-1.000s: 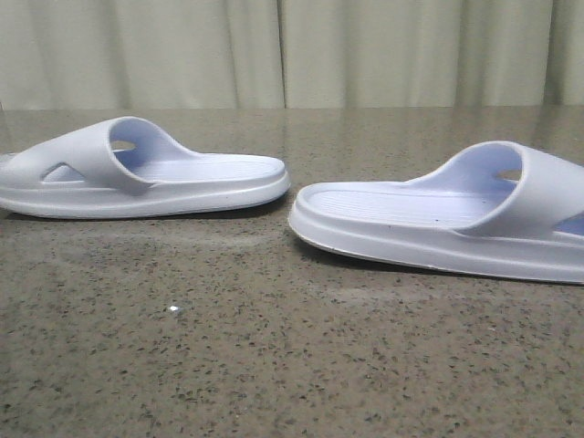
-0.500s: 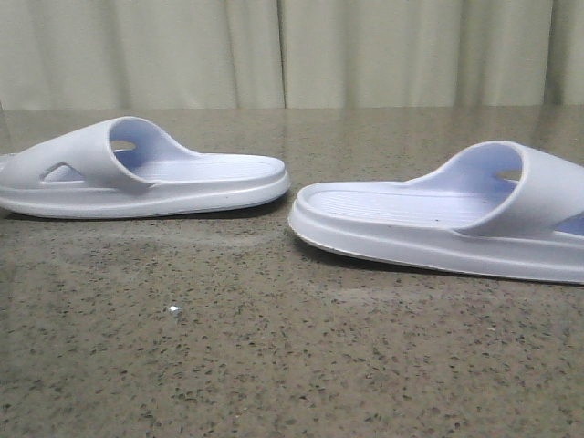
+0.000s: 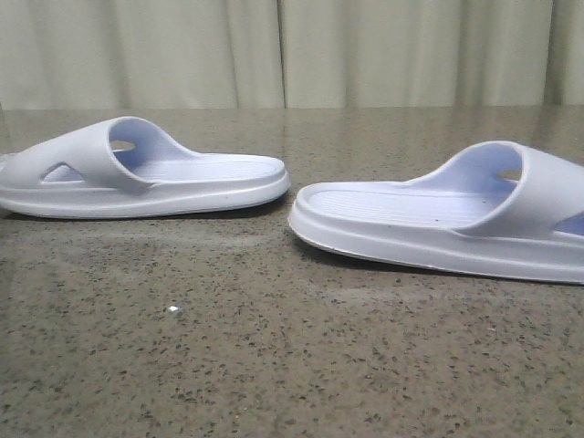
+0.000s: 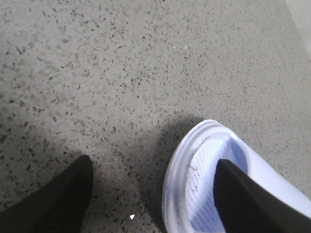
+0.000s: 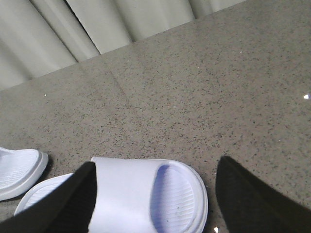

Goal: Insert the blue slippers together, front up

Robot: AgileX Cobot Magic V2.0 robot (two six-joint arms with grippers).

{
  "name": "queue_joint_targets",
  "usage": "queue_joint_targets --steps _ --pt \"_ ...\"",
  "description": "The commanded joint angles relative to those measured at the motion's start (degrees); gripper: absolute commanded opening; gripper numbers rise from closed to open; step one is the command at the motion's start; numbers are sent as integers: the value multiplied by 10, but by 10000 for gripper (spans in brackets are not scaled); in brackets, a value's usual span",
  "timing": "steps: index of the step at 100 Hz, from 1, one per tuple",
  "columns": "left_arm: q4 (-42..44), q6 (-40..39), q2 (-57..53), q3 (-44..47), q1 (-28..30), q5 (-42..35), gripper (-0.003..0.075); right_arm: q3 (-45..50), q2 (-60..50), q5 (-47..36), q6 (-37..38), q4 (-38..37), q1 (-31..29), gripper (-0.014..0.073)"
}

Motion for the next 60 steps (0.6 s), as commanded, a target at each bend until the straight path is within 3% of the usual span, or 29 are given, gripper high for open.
queue_joint_targets --steps 1,60 --pt "-12 -1 -9 -19 0 -6 466 -21 9 -51 1 5 -3 445" --pt "-35 31 20 -34 0 9 466 -21 9 -75 1 5 -3 445"
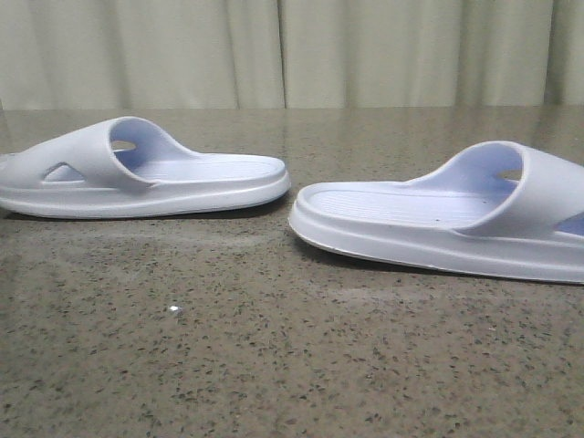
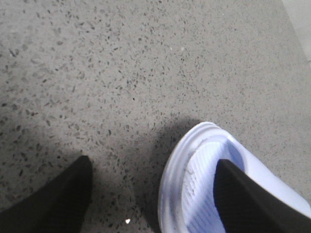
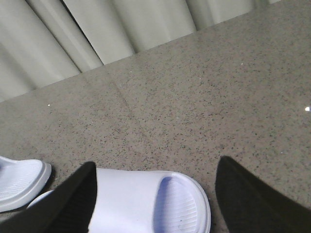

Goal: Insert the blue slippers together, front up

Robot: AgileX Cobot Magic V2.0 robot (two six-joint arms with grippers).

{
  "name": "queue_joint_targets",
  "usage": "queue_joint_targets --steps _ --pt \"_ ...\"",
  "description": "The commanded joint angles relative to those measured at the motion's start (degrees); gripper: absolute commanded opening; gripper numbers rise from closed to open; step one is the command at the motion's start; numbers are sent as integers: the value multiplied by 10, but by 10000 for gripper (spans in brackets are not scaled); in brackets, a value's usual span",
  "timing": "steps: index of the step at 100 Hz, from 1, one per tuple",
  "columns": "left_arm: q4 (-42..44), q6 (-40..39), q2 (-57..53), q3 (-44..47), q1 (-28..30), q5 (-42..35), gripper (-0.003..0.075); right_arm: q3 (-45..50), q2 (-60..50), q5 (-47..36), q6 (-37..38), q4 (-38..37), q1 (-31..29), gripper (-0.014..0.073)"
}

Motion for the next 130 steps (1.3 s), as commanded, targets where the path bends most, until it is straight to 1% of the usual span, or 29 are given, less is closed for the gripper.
queue_joint_targets --steps 1,22,41,52,79,101,108,115,122,130 --pt "-11 8 11 -26 0 6 466 -21 9 -52 0 5 -3 445" --pt "-14 8 50 -51 -1 35 466 -21 9 -49 0 5 -3 445" --pt "-14 8 55 -66 -1 68 466 -21 9 -50 0 5 -3 445" --pt "-15 8 57 -69 -8 66 466 -21 9 -52 0 5 -3 445" --pt "-39 8 86 -69 -58 64 466 -21 9 -57 0 5 -3 445" --pt "-41 8 96 -69 -67 62 459 -21 9 -46 0 5 -3 445" --pt "-41 8 96 -69 -67 57 421 -21 9 -43 0 5 -3 445" --pt "-41 8 96 -69 -67 49 358 -21 9 -40 0 5 -3 445" --pt "-41 8 96 -69 -67 49 274 -21 9 -39 0 5 -3 445" --pt "-41 8 96 -69 -67 49 146 -21 9 -39 0 5 -3 445"
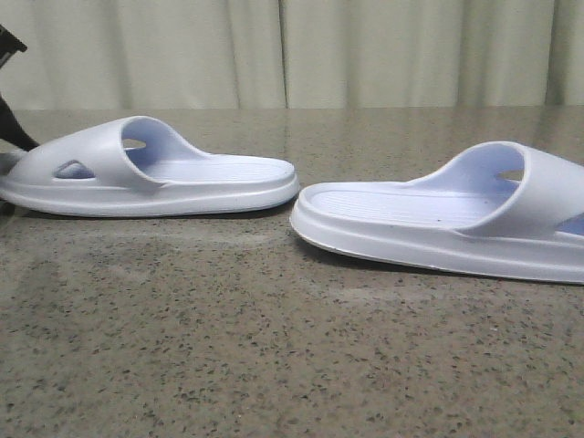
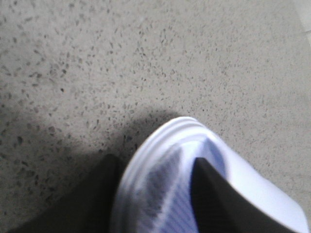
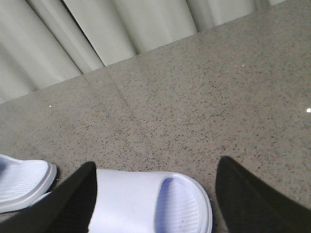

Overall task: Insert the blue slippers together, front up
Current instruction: 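Grasp the slipper heel with the left gripper and lift it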

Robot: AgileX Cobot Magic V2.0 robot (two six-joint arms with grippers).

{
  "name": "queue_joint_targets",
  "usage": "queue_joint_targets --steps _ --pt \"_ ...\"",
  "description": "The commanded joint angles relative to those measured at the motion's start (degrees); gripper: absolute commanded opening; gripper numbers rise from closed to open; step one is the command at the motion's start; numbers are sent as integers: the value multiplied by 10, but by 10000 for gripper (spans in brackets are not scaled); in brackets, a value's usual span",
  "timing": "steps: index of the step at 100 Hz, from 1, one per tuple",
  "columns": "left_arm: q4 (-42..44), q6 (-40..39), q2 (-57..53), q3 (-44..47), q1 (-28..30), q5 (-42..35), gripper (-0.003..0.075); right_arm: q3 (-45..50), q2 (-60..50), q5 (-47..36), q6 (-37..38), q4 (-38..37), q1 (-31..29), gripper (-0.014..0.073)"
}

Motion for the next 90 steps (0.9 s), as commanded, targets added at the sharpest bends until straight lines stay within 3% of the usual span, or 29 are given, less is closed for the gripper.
queue_joint_targets --steps 1,9,34,53,68,90 --pt "-7 -4 0 -3 -10 31 135 -21 9 -37 0 4 -3 445" --pt "-7 -4 0 -3 -10 31 16 -21 9 -36 0 4 -3 445" --pt "-15 -4 0 -3 -10 31 19 -21 9 -35 0 4 -3 445" --pt "-78 34 -21 -3 -10 45 20 -21 9 -35 0 4 -3 445" --pt "-124 62 -76 -3 -10 47 20 -21 9 -35 0 4 -3 445" --pt "-122 65 -173 -3 -10 69 19 -21 9 -38 0 4 -3 445"
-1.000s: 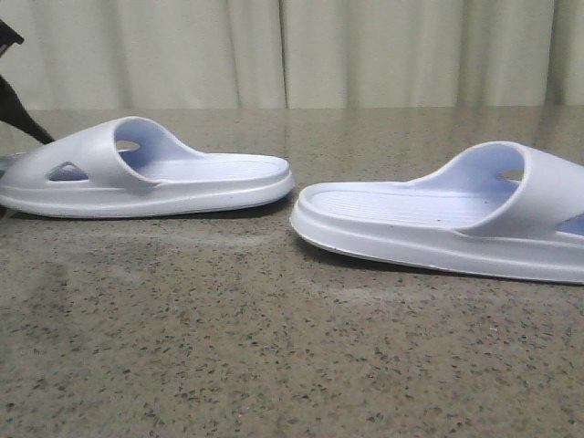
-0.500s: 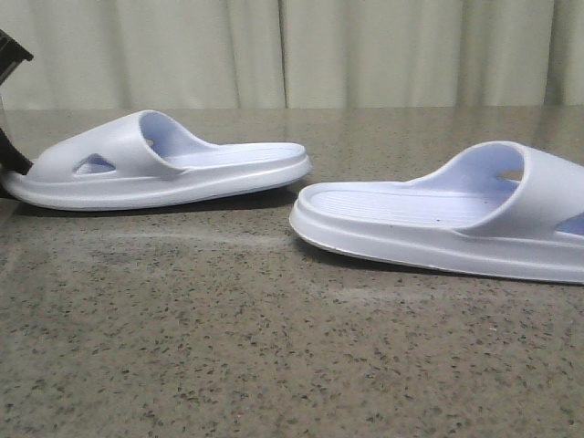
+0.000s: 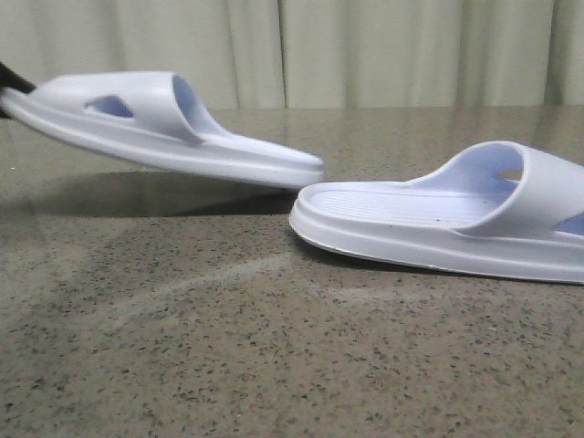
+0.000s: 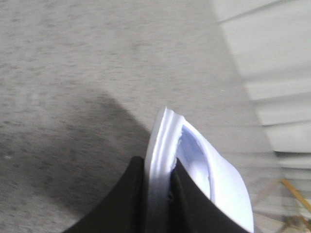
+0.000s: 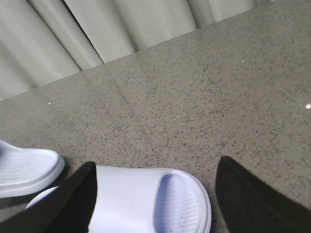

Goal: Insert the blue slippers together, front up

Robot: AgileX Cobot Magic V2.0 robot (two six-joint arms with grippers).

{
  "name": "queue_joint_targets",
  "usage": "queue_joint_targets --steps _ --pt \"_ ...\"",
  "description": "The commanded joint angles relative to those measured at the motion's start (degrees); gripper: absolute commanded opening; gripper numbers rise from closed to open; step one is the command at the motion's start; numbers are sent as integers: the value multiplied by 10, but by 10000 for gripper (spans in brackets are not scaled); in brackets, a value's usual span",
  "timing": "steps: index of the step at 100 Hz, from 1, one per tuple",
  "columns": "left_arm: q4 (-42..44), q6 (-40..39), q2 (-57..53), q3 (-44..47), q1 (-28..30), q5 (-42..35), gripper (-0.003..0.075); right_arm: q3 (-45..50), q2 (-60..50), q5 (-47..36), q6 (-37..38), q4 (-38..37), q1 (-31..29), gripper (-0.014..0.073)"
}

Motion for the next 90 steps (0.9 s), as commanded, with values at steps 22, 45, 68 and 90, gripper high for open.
queue_joint_targets --steps 22,45,68,90 --pt "-16 5 -120 17 -5 35 19 -20 13 -40 0 3 -3 445" --pt "-45 5 -169 76 -5 52 19 -2 55 -42 62 1 -11 444" --pt "-45 5 -185 92 -5 51 19 0 116 -40 87 1 -26 444" --pt "-45 5 -186 92 -5 54 19 0 161 -40 90 1 -27 444"
